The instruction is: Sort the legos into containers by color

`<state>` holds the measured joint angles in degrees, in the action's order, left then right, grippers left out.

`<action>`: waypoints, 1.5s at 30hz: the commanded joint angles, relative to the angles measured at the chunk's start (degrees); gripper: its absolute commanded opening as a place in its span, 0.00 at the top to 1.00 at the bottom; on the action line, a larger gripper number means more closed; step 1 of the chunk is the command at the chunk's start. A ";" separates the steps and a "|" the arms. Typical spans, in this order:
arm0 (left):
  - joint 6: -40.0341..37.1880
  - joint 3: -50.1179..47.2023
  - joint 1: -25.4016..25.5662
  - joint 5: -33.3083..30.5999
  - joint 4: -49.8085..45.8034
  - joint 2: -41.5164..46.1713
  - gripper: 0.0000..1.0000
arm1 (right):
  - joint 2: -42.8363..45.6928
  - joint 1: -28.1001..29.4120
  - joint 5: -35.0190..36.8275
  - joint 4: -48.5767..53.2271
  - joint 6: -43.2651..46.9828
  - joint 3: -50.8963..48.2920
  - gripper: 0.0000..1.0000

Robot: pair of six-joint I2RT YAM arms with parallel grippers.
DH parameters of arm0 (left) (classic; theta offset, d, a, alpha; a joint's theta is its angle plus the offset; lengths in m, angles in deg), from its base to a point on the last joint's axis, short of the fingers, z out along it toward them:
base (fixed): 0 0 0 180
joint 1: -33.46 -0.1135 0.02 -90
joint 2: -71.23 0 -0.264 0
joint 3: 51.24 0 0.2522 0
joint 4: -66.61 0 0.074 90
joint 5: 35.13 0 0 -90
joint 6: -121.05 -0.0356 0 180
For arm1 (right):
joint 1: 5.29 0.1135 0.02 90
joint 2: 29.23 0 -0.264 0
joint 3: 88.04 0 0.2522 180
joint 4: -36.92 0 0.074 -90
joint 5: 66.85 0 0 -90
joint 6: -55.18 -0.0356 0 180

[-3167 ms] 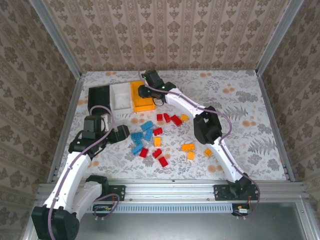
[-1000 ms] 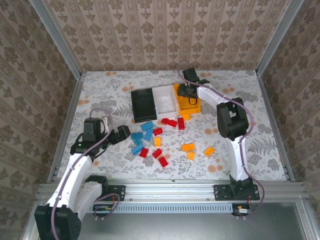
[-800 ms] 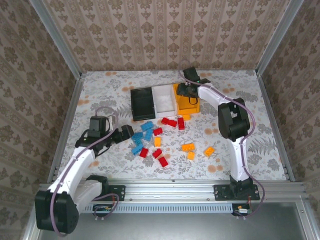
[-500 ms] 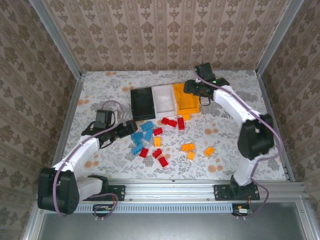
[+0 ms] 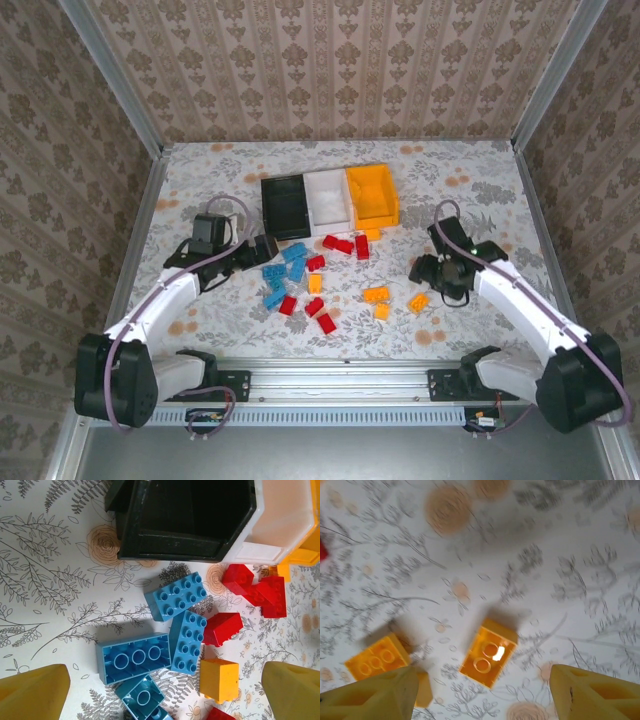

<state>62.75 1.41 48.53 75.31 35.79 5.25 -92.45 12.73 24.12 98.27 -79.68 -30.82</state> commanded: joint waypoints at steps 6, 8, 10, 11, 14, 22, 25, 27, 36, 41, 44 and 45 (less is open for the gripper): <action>-0.80 -0.57 1.00 0.92 -0.03 2.79 0.00 | -3.53 2.33 -2.21 -5.04 -9.28 -5.59 0.30; -0.77 -0.98 1.01 0.52 -0.49 3.84 0.00 | -5.58 2.88 -2.05 -5.86 -9.37 -5.19 0.30; -0.84 -1.21 1.01 0.06 -1.04 4.65 0.00 | -6.83 3.16 -1.56 -6.42 -9.45 -4.97 0.30; -0.93 -1.34 0.97 -0.20 -1.36 5.03 0.00 | -7.29 3.20 -1.47 -6.98 -9.45 -5.05 0.30; -1.29 -1.60 1.01 -0.82 -1.92 5.55 0.00 | -9.10 3.16 -1.37 -8.56 -9.54 -5.23 0.30; -1.67 -1.27 0.93 -1.20 -1.84 4.64 0.00 | -14.28 3.68 -2.14 -11.42 -9.48 -4.00 0.34; -1.91 -1.12 0.79 -1.36 -1.95 4.45 0.00 | -15.30 3.89 -2.36 -11.97 -9.50 -4.24 0.40; -1.98 -1.39 0.75 -1.55 -1.83 4.37 0.00 | -15.74 3.98 -2.45 -12.42 -9.63 -4.54 0.45; -2.18 -1.55 0.22 -1.18 -1.10 3.49 0.00 | -15.99 4.04 -2.28 -12.80 -9.86 -4.54 0.66; -2.06 -1.85 0.05 -1.02 -0.78 3.31 0.00 | -15.13 4.04 -1.90 -11.80 -9.61 -3.51 0.68; -2.08 -1.81 -0.04 -1.04 -0.78 3.31 0.00 | -13.50 4.04 -1.31 -10.05 -8.88 -1.66 0.68; -2.04 -1.82 -0.05 -1.01 -0.71 3.19 0.00 | -12.98 4.04 -0.92 -9.41 -8.60 -0.91 0.68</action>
<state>62.29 0.41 49.05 74.35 34.94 8.92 -107.82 16.38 22.31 86.05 -88.95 -34.71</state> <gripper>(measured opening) 0.997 0.333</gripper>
